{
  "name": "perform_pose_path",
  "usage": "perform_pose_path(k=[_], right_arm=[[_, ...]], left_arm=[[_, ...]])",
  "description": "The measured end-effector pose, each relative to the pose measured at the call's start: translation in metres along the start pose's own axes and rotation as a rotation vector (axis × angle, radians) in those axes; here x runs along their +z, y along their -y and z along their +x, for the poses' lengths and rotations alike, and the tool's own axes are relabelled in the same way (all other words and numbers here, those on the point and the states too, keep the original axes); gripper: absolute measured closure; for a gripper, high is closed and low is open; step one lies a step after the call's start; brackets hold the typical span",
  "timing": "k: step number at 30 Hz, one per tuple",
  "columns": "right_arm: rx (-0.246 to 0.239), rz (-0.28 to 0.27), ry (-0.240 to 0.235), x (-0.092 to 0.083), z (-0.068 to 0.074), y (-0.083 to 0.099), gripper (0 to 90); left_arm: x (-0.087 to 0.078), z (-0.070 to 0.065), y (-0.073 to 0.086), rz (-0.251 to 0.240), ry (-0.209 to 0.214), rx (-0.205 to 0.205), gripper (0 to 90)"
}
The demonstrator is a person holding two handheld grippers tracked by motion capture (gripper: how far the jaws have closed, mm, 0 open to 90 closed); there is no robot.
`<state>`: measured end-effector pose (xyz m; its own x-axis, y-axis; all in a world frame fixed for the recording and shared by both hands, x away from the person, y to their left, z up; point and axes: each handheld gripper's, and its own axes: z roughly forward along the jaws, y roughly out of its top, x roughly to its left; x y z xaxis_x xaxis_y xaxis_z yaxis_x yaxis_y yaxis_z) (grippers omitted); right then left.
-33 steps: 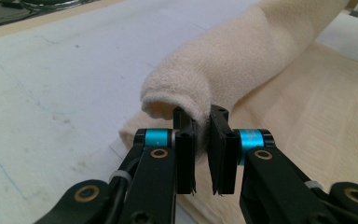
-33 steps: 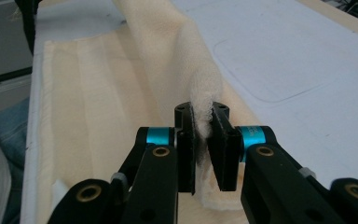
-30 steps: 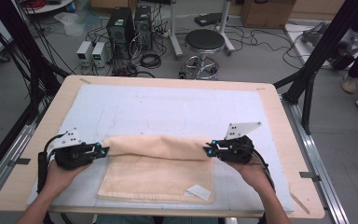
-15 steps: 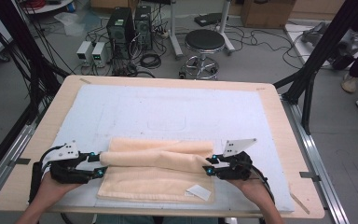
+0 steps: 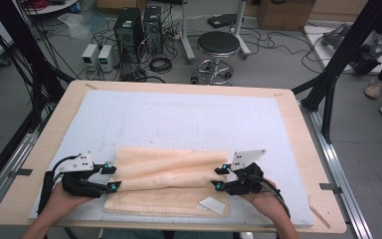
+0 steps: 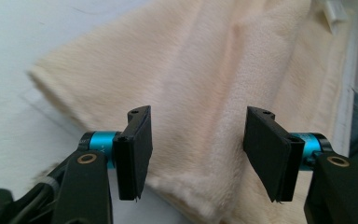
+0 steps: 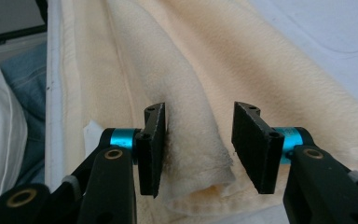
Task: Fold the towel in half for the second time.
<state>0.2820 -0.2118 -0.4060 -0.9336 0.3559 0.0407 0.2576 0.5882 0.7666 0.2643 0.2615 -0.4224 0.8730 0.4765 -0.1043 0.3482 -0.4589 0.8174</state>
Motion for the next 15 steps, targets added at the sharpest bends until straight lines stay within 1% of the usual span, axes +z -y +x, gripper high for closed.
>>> perform_pose_path(k=[1, 2, 3, 4, 6, 7, 8, 9, 10, 11, 13, 15], right_arm=[[-0.008, 0.014, 0.002, 0.002, 0.0, 0.001, 56.5], [-0.013, 0.027, -0.007, 0.003, 0.001, 0.002, 62.3], [-0.014, 0.033, -0.011, 0.004, 0.002, 0.003, 66.2], [-0.018, 0.041, -0.011, 0.004, 0.003, 0.004, 70.7], [-0.024, 0.048, -0.02, 0.005, 0.005, 0.004, 75.9], [-0.025, 0.049, -0.023, 0.005, 0.005, 0.005, 76.7], [-0.027, 0.049, -0.018, 0.005, 0.006, 0.005, 76.6], [-0.024, 0.05, -0.022, 0.005, 0.005, 0.005, 76.5], [-0.015, 0.05, -0.022, 0.005, 0.005, 0.005, 76.4], [-0.018, 0.049, -0.024, 0.005, 0.005, 0.006, 76.5], [-0.014, 0.052, -0.026, 0.005, 0.005, 0.006, 76.4], [-0.009, 0.049, -0.028, 0.006, 0.004, 0.006, 75.9]], left_arm=[[0.002, -0.002, 0.002, 0.009, 0.013, 0.014, 47.1], [0.003, -0.003, 0.003, 0.012, 0.019, 0.016, 50.2], [0.004, -0.003, 0.004, 0.021, 0.031, 0.019, 52.9], [0.005, -0.004, 0.006, 0.03, 0.038, 0.029, 58.1], [0.007, -0.005, 0.007, 0.033, 0.039, 0.034, 64.4], [0.006, -0.005, 0.006, 0.038, 0.038, 0.038, 64.6], [0.004, -0.006, 0.005, 0.029, 0.04, 0.036, 63.7], [0.001, -0.006, 0.004, 0.014, 0.048, 0.041, 61.9], [-0.001, -0.008, 0.003, 0.0, 0.047, 0.043, 59.6], [-0.004, -0.009, 0.003, -0.009, 0.044, 0.047, 56.6], [-0.007, -0.01, 0.003, -0.015, 0.053, 0.053, 51.5], [-0.008, -0.011, 0.005, -0.013, 0.059, 0.05, 51.2]])
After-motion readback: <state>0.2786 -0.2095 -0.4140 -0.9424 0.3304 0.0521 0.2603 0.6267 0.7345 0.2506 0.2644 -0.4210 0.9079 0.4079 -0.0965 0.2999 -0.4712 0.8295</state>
